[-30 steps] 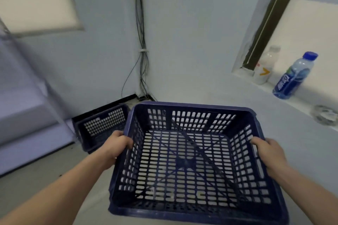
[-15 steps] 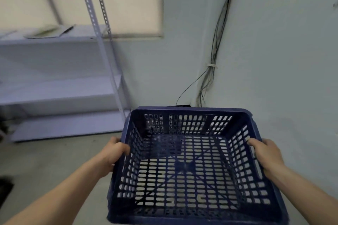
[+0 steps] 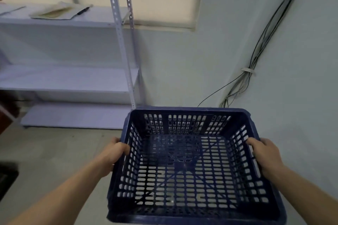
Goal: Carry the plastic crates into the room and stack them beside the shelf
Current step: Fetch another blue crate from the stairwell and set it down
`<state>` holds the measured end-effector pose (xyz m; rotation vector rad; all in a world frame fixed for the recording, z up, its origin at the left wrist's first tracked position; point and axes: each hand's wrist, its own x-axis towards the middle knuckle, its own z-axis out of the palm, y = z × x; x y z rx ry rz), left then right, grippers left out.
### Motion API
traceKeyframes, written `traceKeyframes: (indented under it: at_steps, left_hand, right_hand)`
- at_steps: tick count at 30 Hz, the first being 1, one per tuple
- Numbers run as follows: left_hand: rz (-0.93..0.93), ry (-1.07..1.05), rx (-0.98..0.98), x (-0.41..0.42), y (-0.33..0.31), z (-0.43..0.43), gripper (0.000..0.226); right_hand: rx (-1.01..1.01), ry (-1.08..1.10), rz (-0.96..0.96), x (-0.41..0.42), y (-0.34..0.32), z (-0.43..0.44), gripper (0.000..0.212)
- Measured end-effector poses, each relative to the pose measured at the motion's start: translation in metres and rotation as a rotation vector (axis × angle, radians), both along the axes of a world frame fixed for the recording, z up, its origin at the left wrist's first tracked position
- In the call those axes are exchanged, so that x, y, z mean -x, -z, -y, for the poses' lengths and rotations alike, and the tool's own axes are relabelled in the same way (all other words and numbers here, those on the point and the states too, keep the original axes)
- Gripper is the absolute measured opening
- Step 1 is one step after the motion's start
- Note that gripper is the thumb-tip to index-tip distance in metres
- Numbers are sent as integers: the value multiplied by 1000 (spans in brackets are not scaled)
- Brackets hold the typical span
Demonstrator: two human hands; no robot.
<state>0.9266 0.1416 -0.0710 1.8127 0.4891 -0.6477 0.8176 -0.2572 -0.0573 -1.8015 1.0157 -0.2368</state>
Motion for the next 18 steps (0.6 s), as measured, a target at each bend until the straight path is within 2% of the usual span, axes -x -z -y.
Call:
traceKeyframes:
  at_steps: [6,14,18]
  left_hand:
    - [-5,-12,-10,-103,24,0,48]
    - [-49,-29,-27,-206,53,15,45]
    - [-63,-60,-54,-246,69,28,42]
  right_hand:
    - [-8,27,-17,-100,36,4,24]
    - [-33,6,-104,-209,74,21,21]
    - [-110,24,-139,-262,103,32,47]
